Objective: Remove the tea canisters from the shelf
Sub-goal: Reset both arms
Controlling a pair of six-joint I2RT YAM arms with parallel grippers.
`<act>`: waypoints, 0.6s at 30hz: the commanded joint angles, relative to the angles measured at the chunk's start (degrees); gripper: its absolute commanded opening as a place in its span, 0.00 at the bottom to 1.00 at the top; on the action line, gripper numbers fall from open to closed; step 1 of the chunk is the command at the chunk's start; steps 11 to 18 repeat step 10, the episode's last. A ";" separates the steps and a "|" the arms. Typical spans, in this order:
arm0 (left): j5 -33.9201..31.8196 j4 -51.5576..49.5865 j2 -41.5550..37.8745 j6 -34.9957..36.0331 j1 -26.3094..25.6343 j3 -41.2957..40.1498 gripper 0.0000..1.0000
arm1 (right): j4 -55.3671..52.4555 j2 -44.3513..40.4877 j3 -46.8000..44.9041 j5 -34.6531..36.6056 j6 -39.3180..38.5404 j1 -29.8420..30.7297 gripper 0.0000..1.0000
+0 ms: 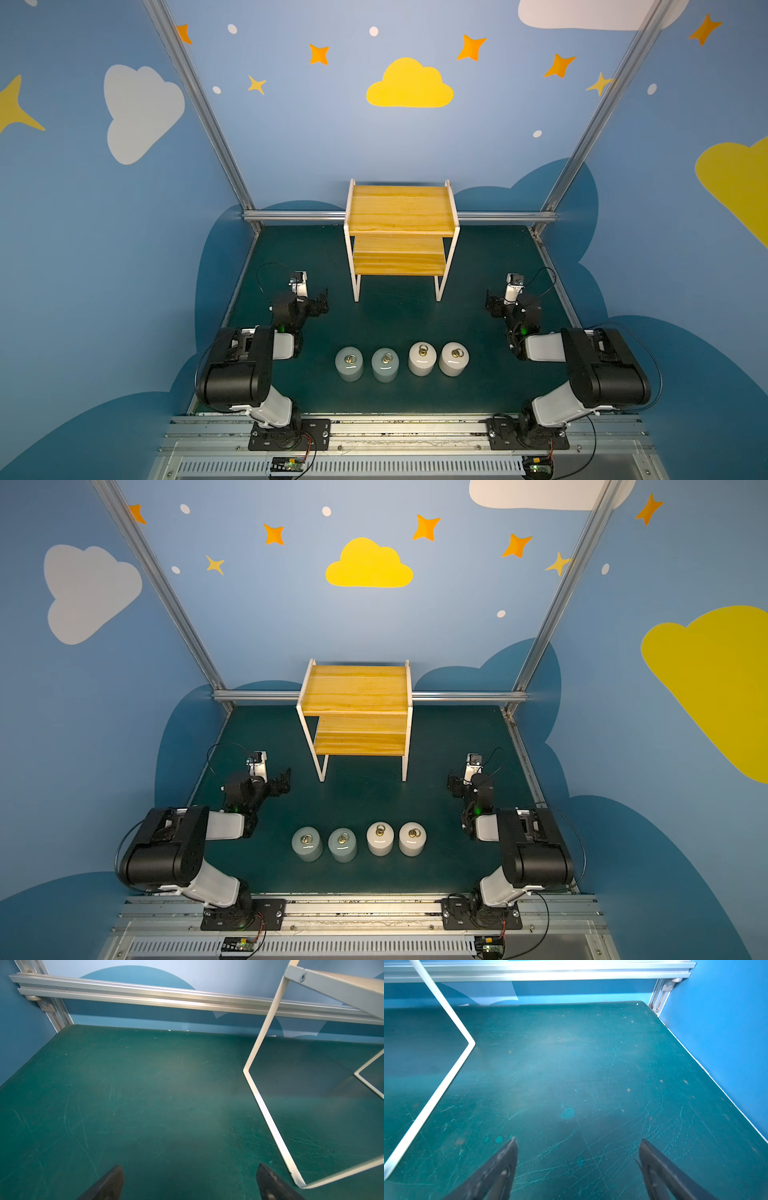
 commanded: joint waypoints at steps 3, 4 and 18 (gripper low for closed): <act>-0.06 1.21 0.20 0.90 -0.12 -0.41 1.00 | 1.71 0.27 0.62 0.33 -0.14 0.10 0.93; -0.06 1.21 0.24 0.90 -0.10 -0.37 1.00 | 1.62 0.39 0.75 0.18 -0.08 -0.01 0.93; -0.09 1.25 0.25 0.90 -0.13 -0.45 1.00 | 1.90 0.19 0.43 -0.65 -0.10 -0.39 0.93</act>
